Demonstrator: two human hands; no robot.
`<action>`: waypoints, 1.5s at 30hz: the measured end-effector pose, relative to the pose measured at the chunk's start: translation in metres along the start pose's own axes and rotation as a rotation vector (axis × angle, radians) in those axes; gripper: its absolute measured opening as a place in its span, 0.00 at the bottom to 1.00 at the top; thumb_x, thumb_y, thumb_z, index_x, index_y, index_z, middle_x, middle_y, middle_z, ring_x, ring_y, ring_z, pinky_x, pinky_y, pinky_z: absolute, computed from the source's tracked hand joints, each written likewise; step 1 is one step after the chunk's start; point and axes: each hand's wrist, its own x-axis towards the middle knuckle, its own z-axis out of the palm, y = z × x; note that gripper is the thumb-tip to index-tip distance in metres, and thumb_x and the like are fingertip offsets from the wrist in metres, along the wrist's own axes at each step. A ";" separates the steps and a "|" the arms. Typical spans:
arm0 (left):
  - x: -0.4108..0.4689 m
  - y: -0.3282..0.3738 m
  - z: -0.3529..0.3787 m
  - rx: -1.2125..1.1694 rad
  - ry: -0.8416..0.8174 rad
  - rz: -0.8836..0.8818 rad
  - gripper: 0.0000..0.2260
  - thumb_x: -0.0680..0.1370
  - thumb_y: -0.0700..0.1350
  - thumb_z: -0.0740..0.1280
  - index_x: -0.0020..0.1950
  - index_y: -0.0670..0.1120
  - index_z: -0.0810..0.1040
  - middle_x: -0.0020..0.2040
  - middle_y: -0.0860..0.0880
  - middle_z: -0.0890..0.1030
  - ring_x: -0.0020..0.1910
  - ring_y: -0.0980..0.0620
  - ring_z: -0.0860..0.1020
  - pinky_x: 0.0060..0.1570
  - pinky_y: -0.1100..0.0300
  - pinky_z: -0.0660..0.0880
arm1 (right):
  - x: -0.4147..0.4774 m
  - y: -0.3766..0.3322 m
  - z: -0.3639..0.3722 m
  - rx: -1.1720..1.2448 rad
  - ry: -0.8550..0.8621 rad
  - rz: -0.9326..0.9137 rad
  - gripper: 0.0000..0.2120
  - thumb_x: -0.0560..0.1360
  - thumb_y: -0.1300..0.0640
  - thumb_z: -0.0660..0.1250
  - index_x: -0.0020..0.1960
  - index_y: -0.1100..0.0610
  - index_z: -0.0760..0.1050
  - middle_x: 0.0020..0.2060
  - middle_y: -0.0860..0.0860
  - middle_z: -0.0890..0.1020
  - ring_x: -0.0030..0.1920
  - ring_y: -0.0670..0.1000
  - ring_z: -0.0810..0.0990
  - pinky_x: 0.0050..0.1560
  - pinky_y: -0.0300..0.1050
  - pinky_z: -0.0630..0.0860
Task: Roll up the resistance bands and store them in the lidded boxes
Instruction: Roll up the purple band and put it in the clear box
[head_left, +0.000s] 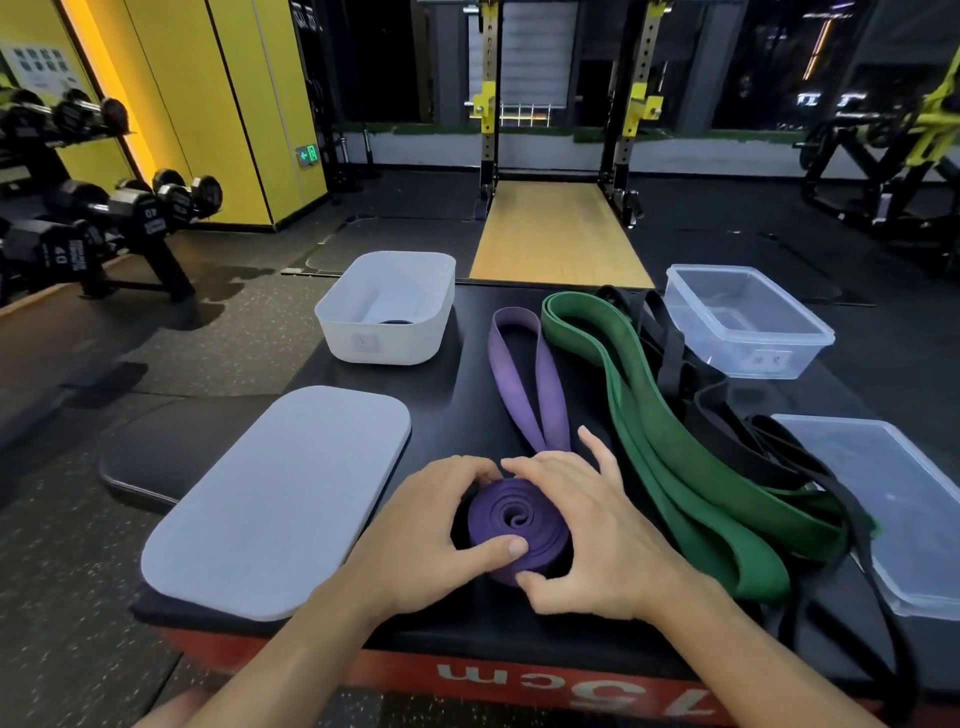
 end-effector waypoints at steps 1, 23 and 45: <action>0.000 -0.001 0.000 0.015 -0.003 0.008 0.23 0.74 0.68 0.70 0.65 0.61 0.73 0.59 0.65 0.77 0.61 0.60 0.76 0.60 0.57 0.74 | 0.000 0.000 0.001 -0.012 0.011 0.004 0.44 0.64 0.33 0.75 0.74 0.49 0.68 0.64 0.37 0.74 0.71 0.39 0.69 0.81 0.59 0.44; -0.002 0.000 0.000 -0.143 0.017 -0.156 0.25 0.66 0.64 0.80 0.58 0.62 0.75 0.55 0.63 0.80 0.56 0.59 0.79 0.57 0.55 0.78 | -0.003 -0.001 -0.005 -0.047 -0.113 0.010 0.43 0.69 0.40 0.66 0.82 0.50 0.61 0.75 0.40 0.63 0.78 0.39 0.56 0.81 0.60 0.42; 0.001 0.000 0.000 -0.083 0.029 -0.070 0.24 0.70 0.68 0.75 0.61 0.62 0.75 0.57 0.64 0.79 0.58 0.61 0.79 0.56 0.62 0.76 | 0.001 0.002 0.001 -0.103 0.045 0.069 0.45 0.60 0.20 0.70 0.67 0.48 0.72 0.59 0.36 0.75 0.63 0.40 0.74 0.81 0.62 0.43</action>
